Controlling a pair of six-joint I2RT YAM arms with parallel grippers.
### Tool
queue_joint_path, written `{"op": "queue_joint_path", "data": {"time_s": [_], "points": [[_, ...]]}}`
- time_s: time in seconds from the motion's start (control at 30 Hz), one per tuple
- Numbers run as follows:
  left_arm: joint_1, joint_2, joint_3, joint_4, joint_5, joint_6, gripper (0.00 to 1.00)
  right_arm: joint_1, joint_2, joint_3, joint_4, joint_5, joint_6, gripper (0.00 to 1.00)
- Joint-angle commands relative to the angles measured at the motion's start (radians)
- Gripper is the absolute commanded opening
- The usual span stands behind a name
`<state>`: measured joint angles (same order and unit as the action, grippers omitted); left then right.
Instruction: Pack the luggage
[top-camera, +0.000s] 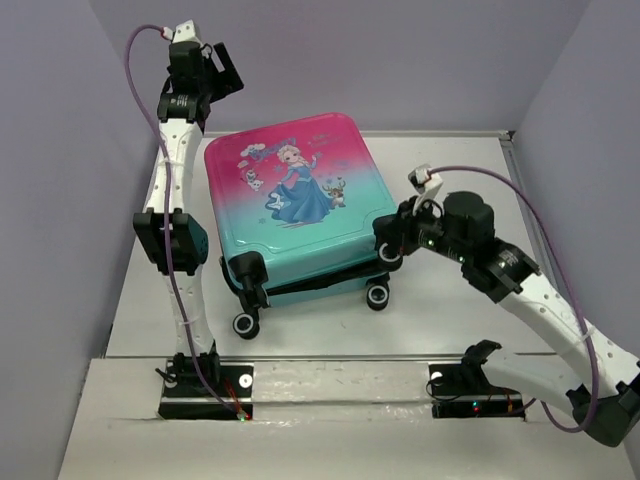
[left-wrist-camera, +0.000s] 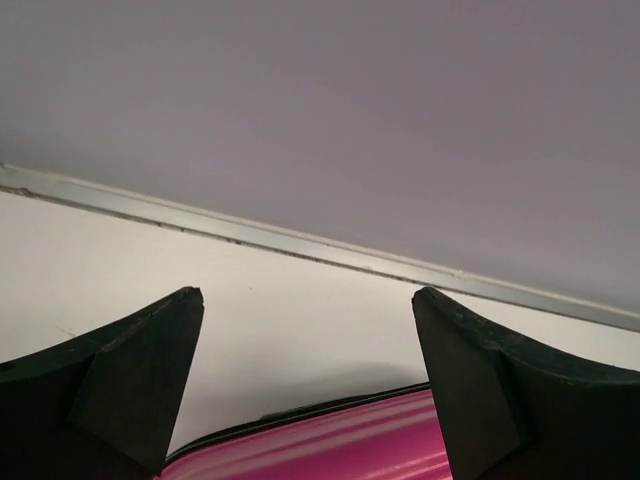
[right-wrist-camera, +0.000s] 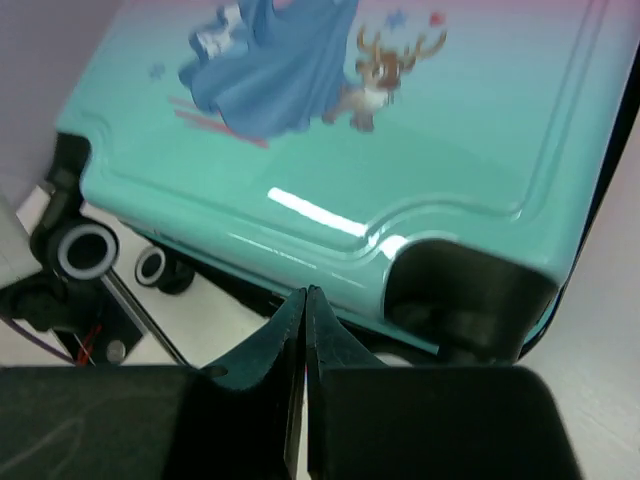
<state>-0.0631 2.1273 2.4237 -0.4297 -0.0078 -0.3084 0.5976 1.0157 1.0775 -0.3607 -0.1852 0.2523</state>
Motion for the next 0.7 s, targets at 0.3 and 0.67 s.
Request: {"op": "queue_joint_path", "data": {"time_s": [0.3, 0.67], "points": [[0.054, 0.289, 0.114, 0.255, 0.459, 0.032, 0.94, 0.202, 0.081, -0.280, -0.003, 0.165, 0.131, 0.07], [0.010, 0.087, -0.621, 0.290, 0.553, 0.160, 0.88, 0.078, 0.418, -0.065, 0.241, 0.272, 0.082, 0.07]]}}
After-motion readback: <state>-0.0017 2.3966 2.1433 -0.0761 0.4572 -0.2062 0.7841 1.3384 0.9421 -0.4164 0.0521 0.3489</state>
